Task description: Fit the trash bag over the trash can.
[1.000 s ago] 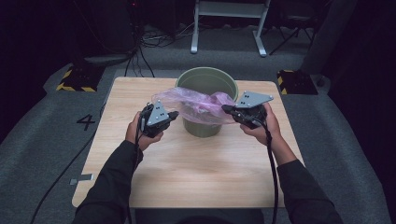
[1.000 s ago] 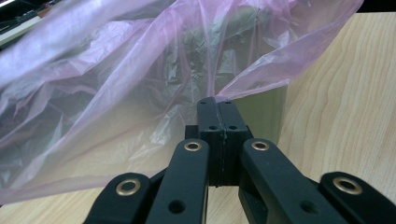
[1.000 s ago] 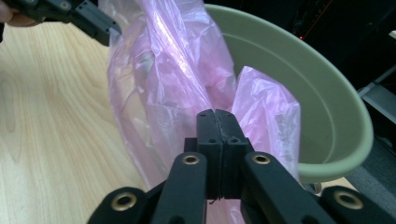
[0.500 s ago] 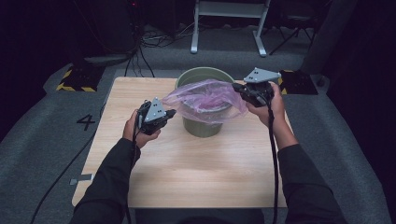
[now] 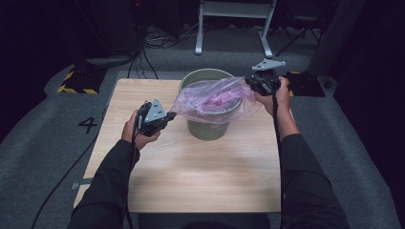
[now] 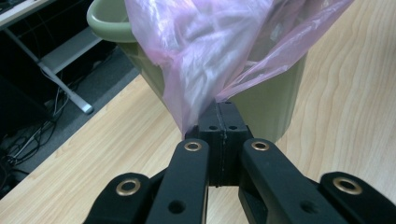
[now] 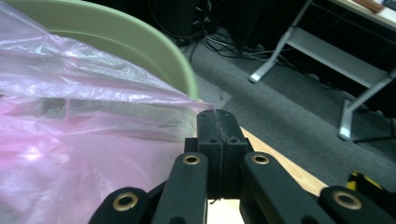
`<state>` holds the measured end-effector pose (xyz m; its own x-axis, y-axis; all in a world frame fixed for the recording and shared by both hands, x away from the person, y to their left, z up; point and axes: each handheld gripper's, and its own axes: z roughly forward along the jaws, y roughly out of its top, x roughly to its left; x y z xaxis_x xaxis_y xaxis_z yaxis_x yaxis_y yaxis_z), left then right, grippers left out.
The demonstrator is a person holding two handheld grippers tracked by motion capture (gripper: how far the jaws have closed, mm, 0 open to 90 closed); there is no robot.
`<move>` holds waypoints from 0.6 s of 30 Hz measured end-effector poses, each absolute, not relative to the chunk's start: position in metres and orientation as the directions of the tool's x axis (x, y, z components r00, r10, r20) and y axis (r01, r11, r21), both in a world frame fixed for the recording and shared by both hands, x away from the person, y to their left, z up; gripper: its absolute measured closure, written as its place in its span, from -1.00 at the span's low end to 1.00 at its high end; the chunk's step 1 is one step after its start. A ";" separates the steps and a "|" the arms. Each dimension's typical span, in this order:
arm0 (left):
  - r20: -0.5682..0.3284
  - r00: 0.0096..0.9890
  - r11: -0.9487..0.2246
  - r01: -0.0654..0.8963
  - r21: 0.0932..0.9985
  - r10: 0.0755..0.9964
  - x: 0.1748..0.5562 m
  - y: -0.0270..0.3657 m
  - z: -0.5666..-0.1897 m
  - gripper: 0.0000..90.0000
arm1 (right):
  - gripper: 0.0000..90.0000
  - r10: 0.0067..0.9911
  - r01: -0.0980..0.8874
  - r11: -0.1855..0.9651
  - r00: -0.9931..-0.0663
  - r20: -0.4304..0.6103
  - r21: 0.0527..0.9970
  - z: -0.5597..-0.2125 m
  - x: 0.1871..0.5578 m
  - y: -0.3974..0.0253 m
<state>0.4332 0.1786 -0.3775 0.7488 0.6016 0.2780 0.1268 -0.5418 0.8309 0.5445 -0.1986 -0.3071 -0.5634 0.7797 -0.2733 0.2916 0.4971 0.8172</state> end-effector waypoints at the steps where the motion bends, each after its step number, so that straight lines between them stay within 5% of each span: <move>1: 0.276 0.748 -0.541 0.131 0.831 0.604 0.433 0.180 -0.377 1.00 | 1.00 0.782 0.295 0.502 -0.558 -0.280 0.813 -0.307 0.547 -0.200; 11: 0.252 0.757 -0.527 0.142 0.838 0.603 0.432 0.189 -0.376 1.00 | 1.00 0.809 0.314 0.463 -0.531 -0.251 0.829 -0.306 0.567 -0.209; 12: 0.245 0.756 -0.516 0.140 0.845 0.607 0.431 0.189 -0.375 0.87 | 1.00 0.810 0.313 0.460 -0.531 -0.249 0.831 -0.307 0.568 -0.208; 17: 0.207 0.752 -0.406 0.088 0.910 0.626 0.412 0.190 -0.355 -0.39 | 1.00 0.808 0.304 0.440 -0.544 -0.225 0.845 -0.303 0.567 -0.205; 18: 0.207 0.752 -0.406 0.088 0.910 0.626 0.412 0.190 -0.355 -0.44 | 1.00 0.808 0.304 0.440 -0.544 -0.225 0.845 -0.303 0.567 -0.205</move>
